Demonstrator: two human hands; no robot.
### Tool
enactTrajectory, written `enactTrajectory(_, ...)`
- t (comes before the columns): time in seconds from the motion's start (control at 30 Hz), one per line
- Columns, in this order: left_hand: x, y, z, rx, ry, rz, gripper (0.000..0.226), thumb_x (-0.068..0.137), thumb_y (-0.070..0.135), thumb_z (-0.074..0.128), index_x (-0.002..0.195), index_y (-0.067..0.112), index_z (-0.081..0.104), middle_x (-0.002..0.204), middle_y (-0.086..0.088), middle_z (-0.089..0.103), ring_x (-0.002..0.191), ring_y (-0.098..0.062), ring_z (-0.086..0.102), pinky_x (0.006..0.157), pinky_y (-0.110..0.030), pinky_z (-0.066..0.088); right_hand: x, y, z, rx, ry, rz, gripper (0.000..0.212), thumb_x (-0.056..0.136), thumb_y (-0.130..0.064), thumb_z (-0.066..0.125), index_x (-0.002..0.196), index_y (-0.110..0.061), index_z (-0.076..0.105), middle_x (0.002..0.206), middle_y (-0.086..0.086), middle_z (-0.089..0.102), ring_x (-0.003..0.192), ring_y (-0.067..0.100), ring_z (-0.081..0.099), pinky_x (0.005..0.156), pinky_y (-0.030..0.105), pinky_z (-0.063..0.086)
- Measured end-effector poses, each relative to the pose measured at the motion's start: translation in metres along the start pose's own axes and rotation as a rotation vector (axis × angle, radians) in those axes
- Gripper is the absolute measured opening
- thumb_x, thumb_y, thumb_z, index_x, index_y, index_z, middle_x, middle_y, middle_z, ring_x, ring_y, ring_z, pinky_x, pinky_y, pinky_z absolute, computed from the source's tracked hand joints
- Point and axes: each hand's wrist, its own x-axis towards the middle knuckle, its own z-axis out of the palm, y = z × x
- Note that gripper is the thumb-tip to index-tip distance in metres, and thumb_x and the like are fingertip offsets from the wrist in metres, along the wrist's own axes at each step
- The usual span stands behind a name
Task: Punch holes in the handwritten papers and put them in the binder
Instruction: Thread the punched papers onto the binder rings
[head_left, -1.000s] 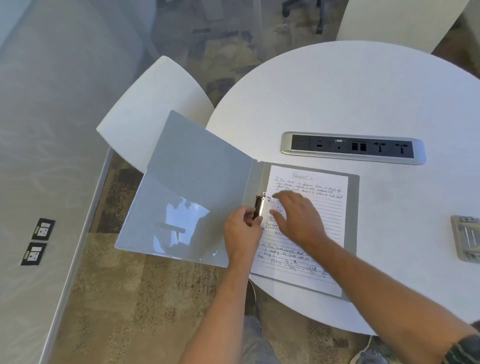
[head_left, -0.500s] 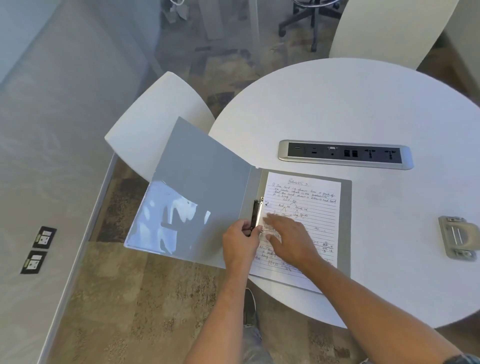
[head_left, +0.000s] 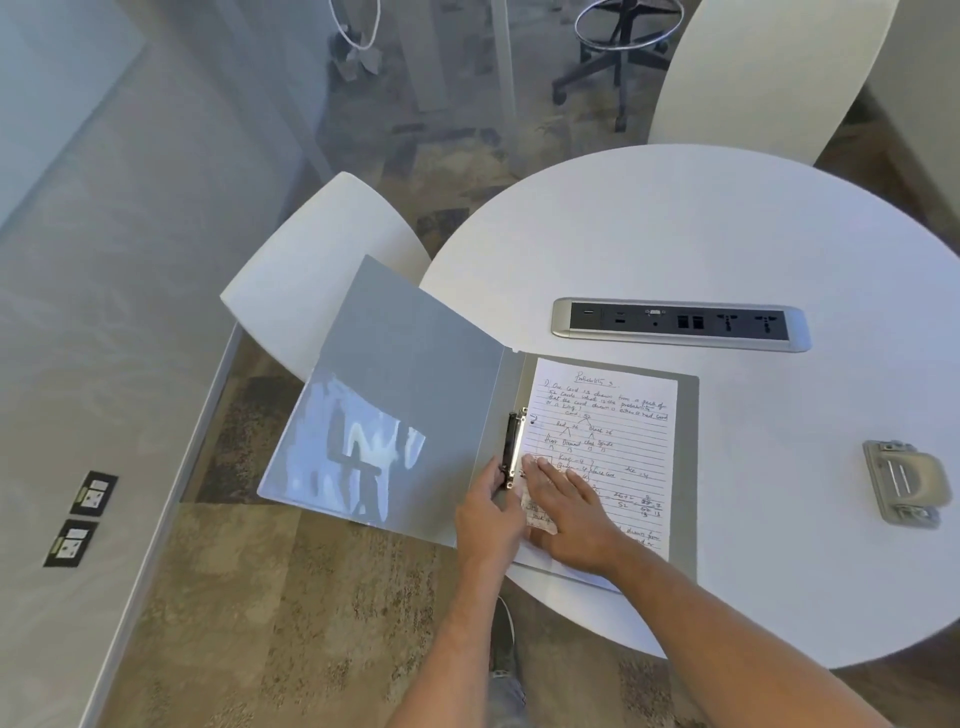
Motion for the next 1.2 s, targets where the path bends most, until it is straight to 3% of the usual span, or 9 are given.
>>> enactTrajectory(0.13,0.001,0.001,0.000,-0.008,-0.029,-0.001,0.058,0.098,0.024,0.064,0.153,0.028,0.046,0.146,0.009,0.058,0.136,-0.009,0.053,0.114,-0.036,0.046,-0.002,0.002,-0.001,0.036,-0.007,0.005,0.085,0.104,-0.058,0.039,0.160,-0.031,-0.019,0.159,-0.024,-0.024,0.147,-0.005,-0.025,0.122,0.028,-0.016)
enactTrajectory(0.2,0.002,0.001,0.000,-0.029,-0.034,-0.007,0.057,0.097,0.023,0.065,0.152,0.026,0.048,0.144,0.009,0.060,0.134,-0.009,0.055,0.111,-0.032,0.046,-0.003,0.004,-0.002,0.038,-0.006,0.008,0.085,0.103,-0.059,0.039,0.160,-0.032,-0.019,0.159,-0.025,-0.025,0.147,-0.006,-0.025,0.120,0.026,-0.017)
enactTrajectory(0.57,0.008,0.000,-0.002,-0.145,-0.061,-0.064,0.059,0.095,0.023,0.071,0.150,0.019,0.050,0.144,0.002,0.062,0.126,-0.010,0.060,0.108,-0.033,0.050,-0.004,0.009,-0.001,0.045,-0.005,0.006,0.091,0.099,-0.065,0.041,0.159,-0.035,-0.020,0.161,-0.025,-0.025,0.150,-0.004,-0.025,0.123,0.030,-0.014)
enactTrajectory(0.73,0.008,0.001,0.007,-0.190,-0.072,-0.091,0.071,0.094,0.025,0.071,0.157,0.018,0.038,0.145,0.003,0.061,0.128,-0.009,0.059,0.112,-0.040,0.049,-0.006,0.010,0.000,-0.013,-0.008,0.033,0.091,0.098,-0.068,0.038,0.159,-0.034,-0.021,0.162,-0.022,-0.028,0.150,-0.001,-0.026,0.123,0.032,-0.014)
enactTrajectory(0.83,0.004,0.004,0.013,-0.166,-0.035,-0.069,0.064,0.094,0.028,0.071,0.153,0.020,0.045,0.142,0.006,0.063,0.127,-0.009,0.060,0.111,-0.040,0.049,-0.009,0.011,0.003,-0.033,0.007,0.046,0.091,0.097,-0.070,0.036,0.160,-0.032,-0.020,0.162,-0.021,-0.028,0.150,0.000,-0.026,0.125,0.034,-0.012)
enactTrajectory(0.93,-0.001,0.008,0.017,-0.162,-0.024,-0.044,0.053,0.095,0.027,0.069,0.145,0.020,0.054,0.136,0.007,0.065,0.123,-0.008,0.062,0.110,-0.035,0.049,-0.017,0.018,0.001,0.006,0.096,0.034,0.080,0.102,-0.062,0.040,0.161,-0.037,-0.006,0.164,-0.025,-0.014,0.152,-0.005,-0.014,0.126,0.031,-0.006)
enactTrajectory(1.07,-0.014,0.006,0.028,-0.145,-0.053,-0.032,0.044,0.092,0.030,0.073,0.134,0.023,0.064,0.124,0.011,0.071,0.114,-0.002,0.065,0.105,-0.031,0.052,-0.034,0.027,-0.011,0.152,0.335,0.038,0.046,0.102,-0.029,0.060,0.148,-0.030,0.053,0.156,-0.012,0.044,0.146,0.009,0.040,0.122,0.042,0.032)
enactTrajectory(1.13,-0.021,0.006,0.035,-0.118,-0.046,-0.022,0.043,0.090,0.033,0.075,0.131,0.024,0.066,0.120,0.012,0.072,0.111,-0.001,0.066,0.102,-0.031,0.055,-0.043,0.025,-0.018,0.167,0.479,0.196,0.039,0.099,-0.019,0.064,0.138,-0.020,0.064,0.145,-0.001,0.061,0.135,0.019,0.055,0.115,0.044,0.043)
enactTrajectory(1.2,-0.028,0.007,0.040,-0.119,-0.050,-0.026,0.043,0.091,0.031,0.075,0.132,0.024,0.066,0.124,0.010,0.072,0.112,-0.003,0.066,0.101,-0.034,0.057,-0.052,0.023,-0.025,0.129,0.644,0.524,0.048,0.094,-0.026,0.068,0.140,-0.017,0.060,0.144,0.003,0.061,0.133,0.025,0.054,0.112,0.044,0.043)
